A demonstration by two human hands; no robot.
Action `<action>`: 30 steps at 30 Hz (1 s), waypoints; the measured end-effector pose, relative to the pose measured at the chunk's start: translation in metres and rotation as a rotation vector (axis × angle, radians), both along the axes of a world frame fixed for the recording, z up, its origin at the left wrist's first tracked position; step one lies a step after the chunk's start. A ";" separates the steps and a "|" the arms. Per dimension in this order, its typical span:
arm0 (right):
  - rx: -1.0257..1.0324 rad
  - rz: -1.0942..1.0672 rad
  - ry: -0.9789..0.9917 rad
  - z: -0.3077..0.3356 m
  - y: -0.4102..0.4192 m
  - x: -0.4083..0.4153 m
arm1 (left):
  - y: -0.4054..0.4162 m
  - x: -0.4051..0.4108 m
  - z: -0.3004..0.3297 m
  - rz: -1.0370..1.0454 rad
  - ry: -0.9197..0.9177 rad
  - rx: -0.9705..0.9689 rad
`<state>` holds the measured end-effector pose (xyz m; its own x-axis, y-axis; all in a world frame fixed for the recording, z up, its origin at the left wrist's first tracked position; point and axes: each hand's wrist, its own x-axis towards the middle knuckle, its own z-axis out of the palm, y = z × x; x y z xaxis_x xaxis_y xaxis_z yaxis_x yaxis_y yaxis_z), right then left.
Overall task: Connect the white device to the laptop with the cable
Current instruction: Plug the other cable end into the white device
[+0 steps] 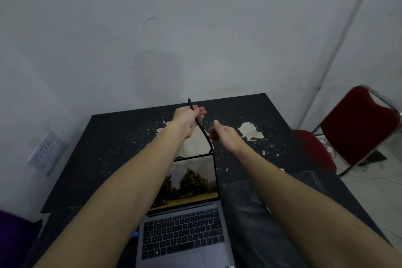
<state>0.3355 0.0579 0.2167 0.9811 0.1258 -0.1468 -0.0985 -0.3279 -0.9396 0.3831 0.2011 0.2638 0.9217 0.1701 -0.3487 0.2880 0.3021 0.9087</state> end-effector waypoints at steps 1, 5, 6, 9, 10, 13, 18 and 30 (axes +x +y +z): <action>0.014 -0.037 0.037 0.003 -0.009 0.000 | -0.004 -0.003 0.000 -0.029 -0.027 0.046; 0.190 -0.135 0.171 0.018 -0.041 0.002 | -0.020 -0.027 -0.005 -0.213 -0.164 0.309; 0.261 -0.147 0.194 0.023 -0.046 0.003 | -0.025 -0.034 -0.007 -0.258 -0.201 0.364; 0.494 -0.133 0.285 0.041 -0.055 0.000 | -0.037 -0.053 -0.013 -0.384 -0.315 0.452; 0.608 -0.140 0.315 0.046 -0.057 0.000 | -0.041 -0.060 -0.016 -0.433 -0.347 0.470; 0.966 -0.289 0.341 0.057 -0.070 0.003 | -0.051 -0.078 -0.026 -0.522 -0.357 0.530; 1.189 -0.587 0.301 0.060 -0.096 0.009 | -0.053 -0.095 -0.045 -0.575 -0.343 0.780; 0.768 -0.573 0.059 0.085 -0.158 -0.061 | -0.086 -0.154 -0.093 -0.475 -0.301 1.117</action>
<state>0.2747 -0.1005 0.3019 0.9172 -0.2882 -0.2750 -0.1064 0.4880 -0.8663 0.2295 0.1152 0.1706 0.9910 -0.1341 0.0066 -0.1061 -0.7525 0.6500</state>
